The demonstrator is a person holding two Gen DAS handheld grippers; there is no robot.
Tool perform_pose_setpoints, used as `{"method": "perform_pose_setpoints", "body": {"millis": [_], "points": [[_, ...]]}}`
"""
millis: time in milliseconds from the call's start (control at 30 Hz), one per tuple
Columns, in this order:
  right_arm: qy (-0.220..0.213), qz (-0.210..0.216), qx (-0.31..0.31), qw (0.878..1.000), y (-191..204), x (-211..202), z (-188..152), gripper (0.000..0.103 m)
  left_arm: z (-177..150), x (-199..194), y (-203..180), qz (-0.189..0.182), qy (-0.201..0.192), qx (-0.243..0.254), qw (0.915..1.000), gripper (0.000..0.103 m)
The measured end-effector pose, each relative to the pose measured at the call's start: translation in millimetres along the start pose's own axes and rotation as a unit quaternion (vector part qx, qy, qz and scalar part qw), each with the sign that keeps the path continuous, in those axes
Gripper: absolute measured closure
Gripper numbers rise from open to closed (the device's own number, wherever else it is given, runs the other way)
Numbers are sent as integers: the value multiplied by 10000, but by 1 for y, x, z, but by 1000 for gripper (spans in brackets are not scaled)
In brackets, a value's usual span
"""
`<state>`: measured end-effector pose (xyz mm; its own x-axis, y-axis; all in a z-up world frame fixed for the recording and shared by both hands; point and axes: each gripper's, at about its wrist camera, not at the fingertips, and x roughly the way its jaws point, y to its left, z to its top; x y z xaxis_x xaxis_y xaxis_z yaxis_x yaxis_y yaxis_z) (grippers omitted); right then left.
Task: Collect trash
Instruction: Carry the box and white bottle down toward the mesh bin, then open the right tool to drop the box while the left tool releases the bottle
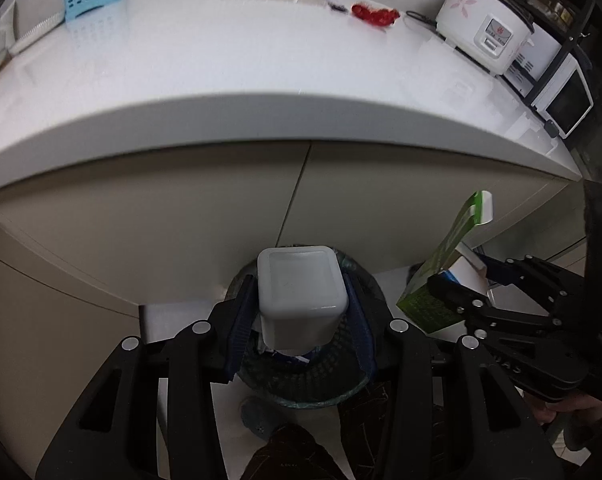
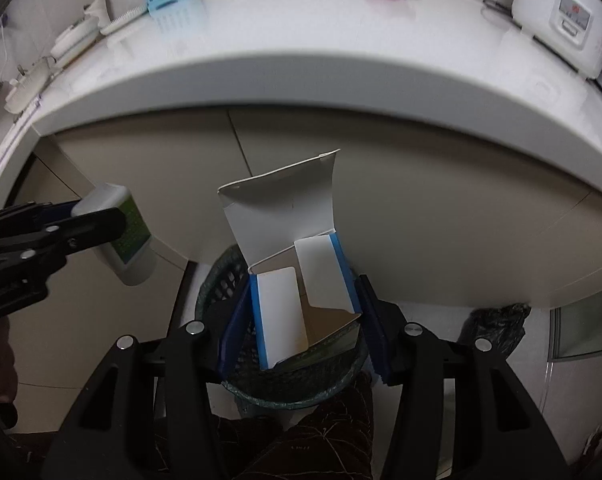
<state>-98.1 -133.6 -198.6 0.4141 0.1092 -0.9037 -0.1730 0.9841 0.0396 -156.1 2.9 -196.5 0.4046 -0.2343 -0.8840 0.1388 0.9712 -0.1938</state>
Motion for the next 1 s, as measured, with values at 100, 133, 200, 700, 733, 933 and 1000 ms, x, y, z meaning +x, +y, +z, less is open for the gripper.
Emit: {"method": "perform_pose_setpoints", "body": {"millis": [100, 133, 200, 700, 733, 933, 1000], "points": [[208, 6, -5, 9998, 4, 22, -6, 54, -6, 10, 3, 52, 117, 58, 9999, 60], [266, 8, -9, 9996, 6, 29, -7, 54, -8, 12, 4, 53, 154, 60, 9998, 60], [378, 12, -22, 9993, 9, 40, -10, 53, -11, 16, 6, 83, 221, 62, 9997, 60], [647, 104, -141, 9978, 10, 61, -23, 29, -26, 32, 8, 174, 519, 72, 9985, 60], [616, 71, -140, 9980, 8, 59, -23, 27, -26, 34, 7, 170, 537, 73, 9984, 60], [459, -148, 32, 9988, -13, 36, -22, 17, -23, 52, 1, 136, 621, 57, 9980, 60], [421, -206, 97, 9989, -21, 27, -21, 16, -23, 59, -4, 100, 660, 77, 9977, 60]]}}
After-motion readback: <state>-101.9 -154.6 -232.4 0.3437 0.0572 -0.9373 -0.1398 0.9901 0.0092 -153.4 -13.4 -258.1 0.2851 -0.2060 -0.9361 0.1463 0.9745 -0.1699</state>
